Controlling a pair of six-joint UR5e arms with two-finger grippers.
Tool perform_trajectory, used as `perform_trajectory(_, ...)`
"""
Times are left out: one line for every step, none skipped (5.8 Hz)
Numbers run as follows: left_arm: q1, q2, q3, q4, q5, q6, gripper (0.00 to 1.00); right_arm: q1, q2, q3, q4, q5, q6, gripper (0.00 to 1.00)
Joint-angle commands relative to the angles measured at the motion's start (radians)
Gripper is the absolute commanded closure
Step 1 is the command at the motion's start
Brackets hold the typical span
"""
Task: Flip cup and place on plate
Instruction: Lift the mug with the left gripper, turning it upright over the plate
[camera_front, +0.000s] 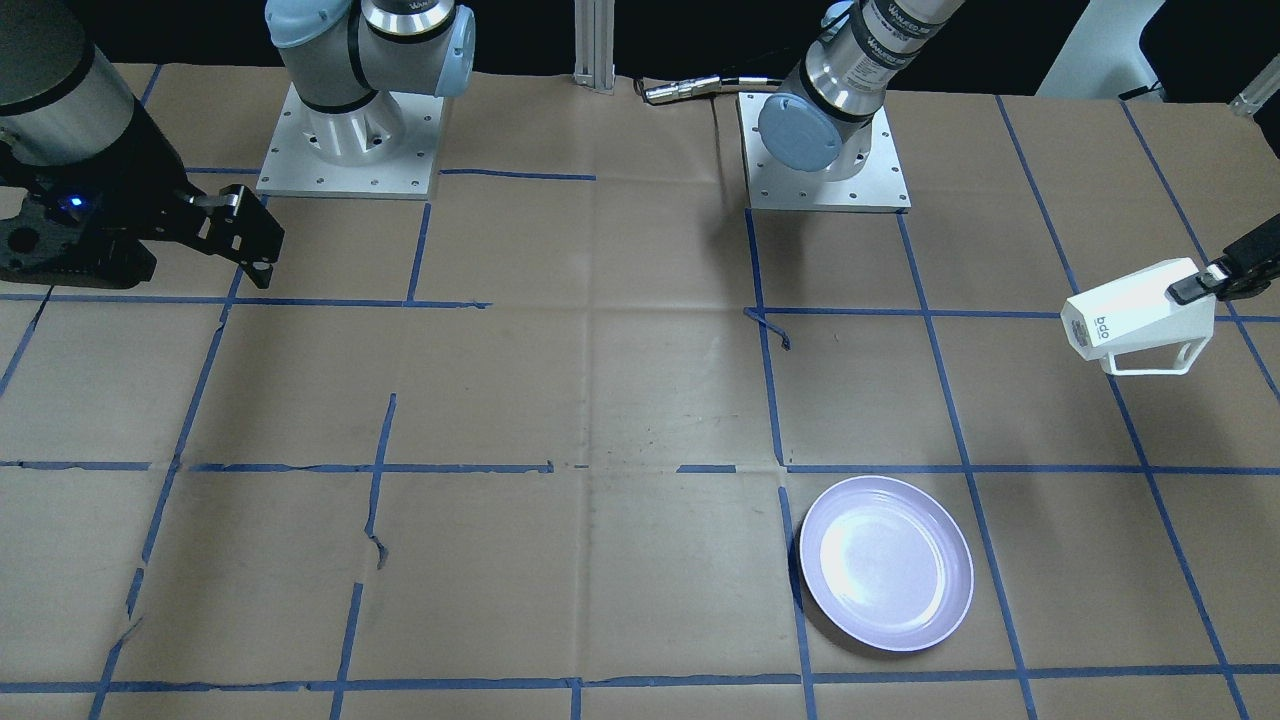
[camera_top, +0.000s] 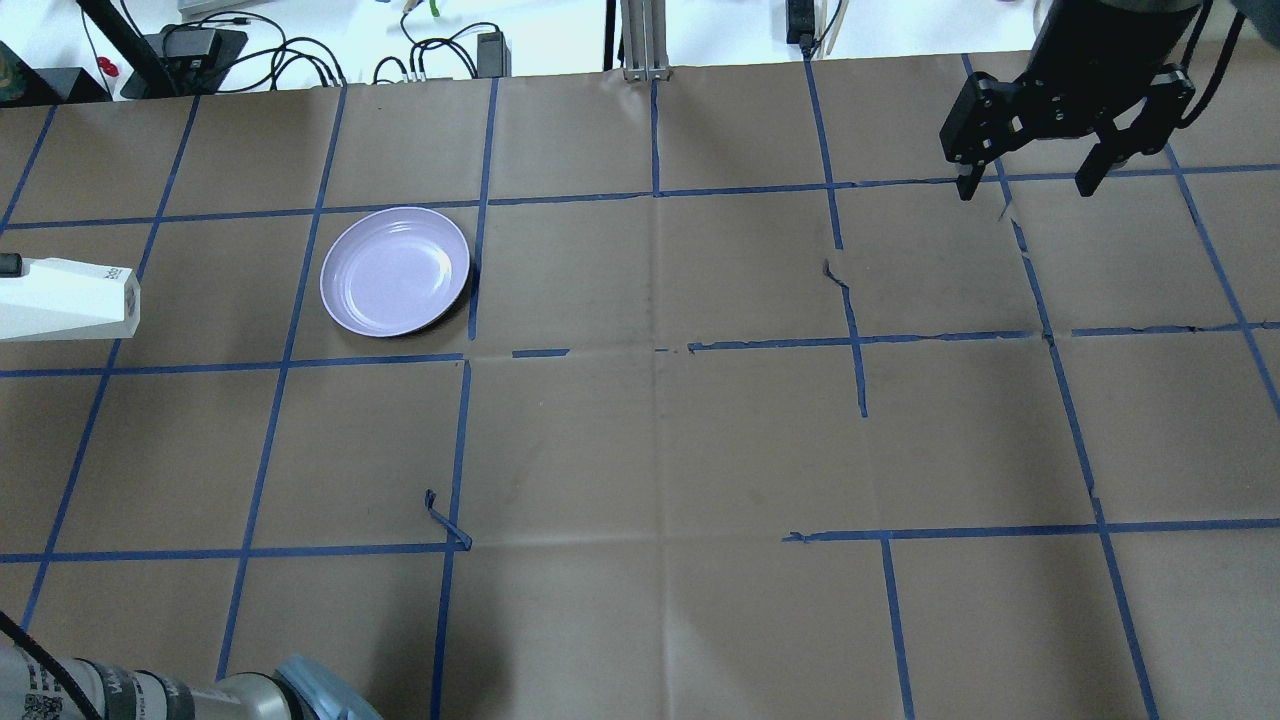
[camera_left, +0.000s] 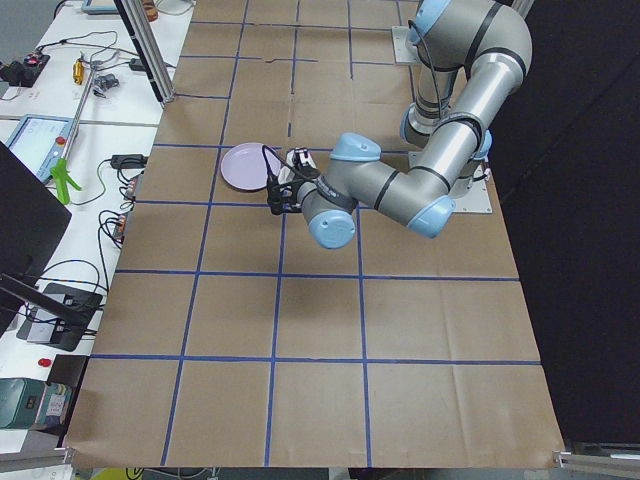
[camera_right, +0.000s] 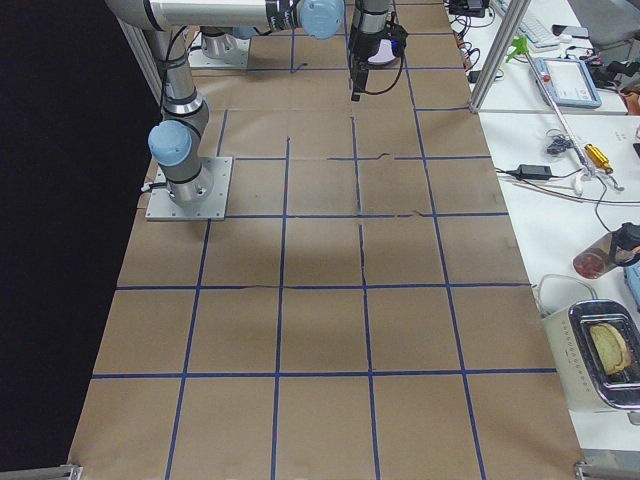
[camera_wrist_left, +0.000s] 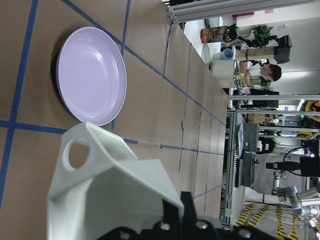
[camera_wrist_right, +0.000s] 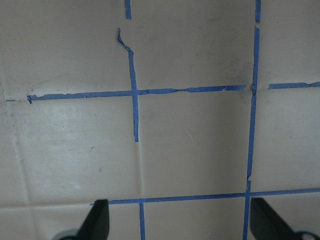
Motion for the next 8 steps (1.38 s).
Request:
perform_trajectory(-0.223,0.057,0.001,0.375,0.17,-0.325,1.0,0.0,0.0,0.0,0.0,0.0,0.0,0.0)
perform_trajectory(-0.349,0.058,0.001,0.523,0.282,-0.442,1.0,0.0,0.0,0.0,0.0,0.0,0.0,0.0)
perform_trajectory(-0.487,0.058,-0.001,0.663,0.413,-0.536,1.0,0.0,0.0,0.0,0.0,0.0,0.0,0.0)
perform_trajectory(-0.633,0.057,-0.019,0.775,0.576,-0.628,1.0,0.0,0.0,0.0,0.0,0.0,0.0,0.0)
perform_trajectory(-0.762,0.039,-0.025,0.856,0.714,-0.679,1.0,0.0,0.0,0.0,0.0,0.0,0.0,0.0)
perform_trajectory(-0.837,0.028,-0.039,0.883,0.741,-0.742,1.0,0.0,0.0,0.0,0.0,0.0,0.0,0.0)
perform_trajectory(-0.85,0.02,-0.092,0.959,0.741,-0.748,1.0,0.0,0.0,0.0,0.0,0.0,0.0,0.0)
perform_trajectory(-0.851,-0.001,-0.193,1.118,0.741,-0.747,1.0,0.0,0.0,0.0,0.0,0.0,0.0,0.0)
